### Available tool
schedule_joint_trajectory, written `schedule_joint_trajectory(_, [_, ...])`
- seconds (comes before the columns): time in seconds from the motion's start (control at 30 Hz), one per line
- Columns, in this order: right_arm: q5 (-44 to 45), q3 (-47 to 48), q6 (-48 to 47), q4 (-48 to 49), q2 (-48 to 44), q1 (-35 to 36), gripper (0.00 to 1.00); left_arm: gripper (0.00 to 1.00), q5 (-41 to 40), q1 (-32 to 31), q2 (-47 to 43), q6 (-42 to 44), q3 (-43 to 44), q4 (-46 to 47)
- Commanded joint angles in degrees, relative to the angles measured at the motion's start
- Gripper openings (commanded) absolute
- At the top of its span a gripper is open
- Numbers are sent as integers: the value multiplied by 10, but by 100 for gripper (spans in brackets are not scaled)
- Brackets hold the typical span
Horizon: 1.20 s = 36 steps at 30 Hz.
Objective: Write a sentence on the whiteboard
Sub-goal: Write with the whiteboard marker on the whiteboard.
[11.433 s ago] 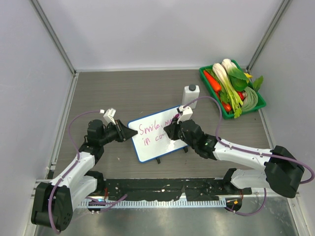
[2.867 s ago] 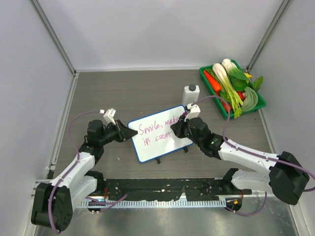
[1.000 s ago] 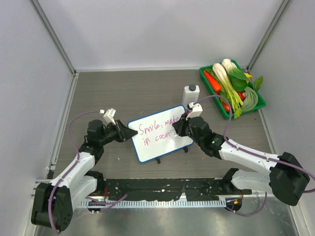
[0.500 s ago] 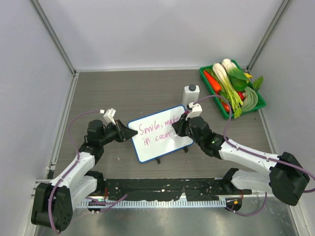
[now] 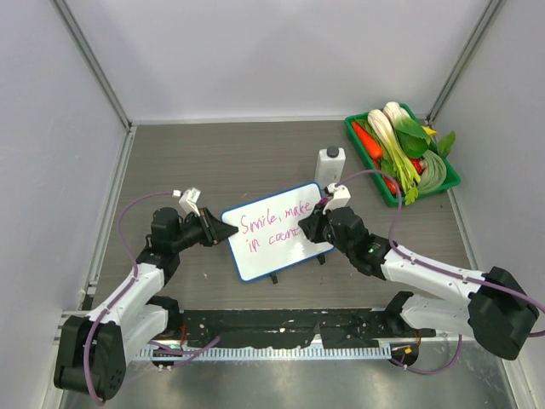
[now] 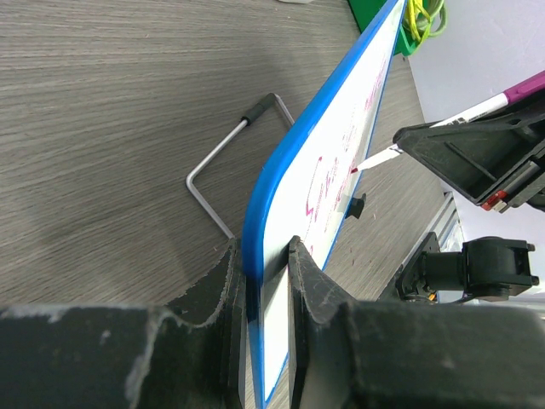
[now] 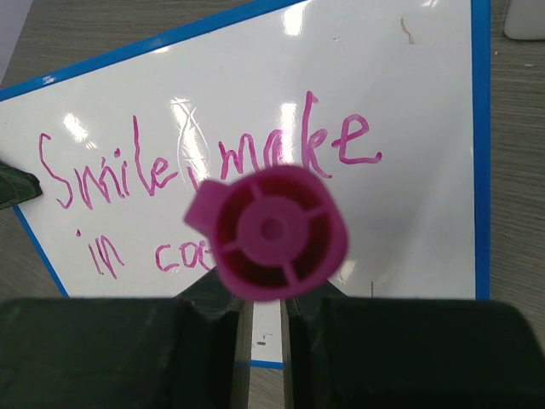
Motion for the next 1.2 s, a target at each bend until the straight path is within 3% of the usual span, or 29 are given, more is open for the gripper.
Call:
schedule_joint_trajectory(0.0, [4,-14,4,-13,-8,-1,1,0,-90,10,8,66,-8,-22])
schedule_joint_trajectory(1.0, [57,43,-40,-29,-11,-1,1,0,-94,9,6,65,-8,-23])
schedule_joint_trajectory(1.17, [51,41,-39,-34,-45,-1,1,0,-93,10,8,66,-8,-23])
